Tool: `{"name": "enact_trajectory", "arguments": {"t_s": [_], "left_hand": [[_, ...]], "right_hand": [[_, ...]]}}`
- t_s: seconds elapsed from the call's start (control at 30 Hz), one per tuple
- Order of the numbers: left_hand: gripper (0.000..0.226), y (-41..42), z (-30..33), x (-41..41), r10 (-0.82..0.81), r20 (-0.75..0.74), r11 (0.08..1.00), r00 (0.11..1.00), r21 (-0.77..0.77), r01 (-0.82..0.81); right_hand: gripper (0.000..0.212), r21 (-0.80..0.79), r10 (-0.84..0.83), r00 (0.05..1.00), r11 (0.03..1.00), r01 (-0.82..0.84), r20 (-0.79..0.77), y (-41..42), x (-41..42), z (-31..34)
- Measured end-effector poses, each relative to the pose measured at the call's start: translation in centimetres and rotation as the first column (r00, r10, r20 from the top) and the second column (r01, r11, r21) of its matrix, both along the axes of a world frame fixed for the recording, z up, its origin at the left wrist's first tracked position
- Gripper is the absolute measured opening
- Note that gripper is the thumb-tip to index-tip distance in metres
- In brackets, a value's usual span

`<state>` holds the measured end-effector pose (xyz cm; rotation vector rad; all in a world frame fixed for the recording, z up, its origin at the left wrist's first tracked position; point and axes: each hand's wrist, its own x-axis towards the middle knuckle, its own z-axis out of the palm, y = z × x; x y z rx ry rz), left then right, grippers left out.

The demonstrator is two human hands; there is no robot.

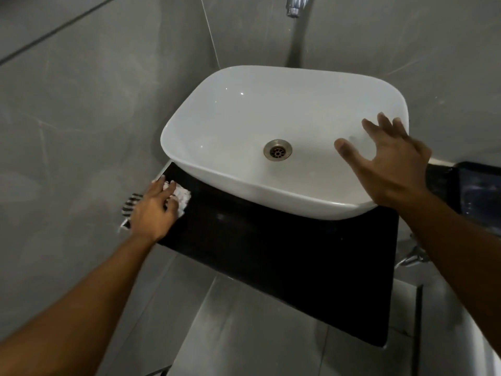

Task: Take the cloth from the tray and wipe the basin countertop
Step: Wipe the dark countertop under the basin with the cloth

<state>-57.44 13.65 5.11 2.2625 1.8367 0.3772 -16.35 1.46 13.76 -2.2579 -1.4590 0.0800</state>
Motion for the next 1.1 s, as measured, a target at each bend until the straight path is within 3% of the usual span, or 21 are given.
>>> {"name": "enact_trajectory", "arguments": {"t_s": [0.13, 0.23, 0.33, 0.43, 0.53, 0.63, 0.77, 0.9, 1.0, 1.1], "left_hand": [[0.036, -6.9, -0.1, 8.6, -0.155, 0.126, 0.985, 0.98, 0.098, 0.143], [0.027, -14.5, -0.5, 16.8, -0.346, 0.285, 0.938, 0.894, 0.099, 0.331], [0.036, -20.1, -0.9, 25.2, -0.558, 0.246, 0.829, 0.793, 0.108, 0.549], [0.037, -20.9, -0.9, 30.2, -0.621, 0.162, 0.782, 0.767, 0.068, 0.62], [0.04, -19.7, -1.2, 30.3, -0.661, 0.088, 0.75, 0.745, 0.059, 0.658], [0.042, -17.7, -1.4, 25.5, -0.696, 0.114, 0.716, 0.709, 0.036, 0.697], [0.036, -11.4, -0.1, 13.5, -0.587, 0.122, 0.809, 0.8, 0.066, 0.584], [0.049, -3.9, 1.1, 2.0, -0.242, 0.02, 0.969, 0.97, -0.041, 0.243], [0.052, -0.5, 1.0, -2.4, -0.027, -0.031, 0.998, 0.999, -0.051, 0.026], [0.05, -0.5, 0.5, -1.9, 0.079, -0.04, 0.997, 0.996, -0.007, -0.08]], "right_hand": [[0.087, -0.008, -0.016, 1.0, 1.0, 0.016, 0.0, 0.0, 0.0, 0.1], [0.085, -0.007, -0.007, 1.0, 1.0, 0.007, 0.01, -0.1, 0.1, 0.1], [0.082, 0.006, -0.004, 1.0, 1.0, 0.004, 0.001, -0.2, 0.2, 0.0], [0.077, 0.026, 0.004, 1.0, 1.0, -0.004, -0.012, -0.4, 0.2, -0.2], [0.075, 0.012, 0.013, 1.0, 1.0, -0.013, -0.003, -0.4, 0.3, -0.2], [0.077, -0.009, 0.022, 1.0, 1.0, -0.022, 0.016, -0.4, 0.3, -0.1], [0.076, -0.004, 0.045, 0.999, 0.999, -0.045, 0.021, 0.2, -0.2, 0.2], [0.078, 0.018, 0.012, 1.0, 1.0, -0.012, -0.008, -0.5, 0.3, 0.3], [0.079, 0.019, 0.015, 1.0, 1.0, -0.015, -0.004, -0.2, 0.1, 0.3], [0.077, 0.032, 0.007, 1.0, 0.999, -0.006, -0.018, 0.0, 0.2, 0.2]]}}
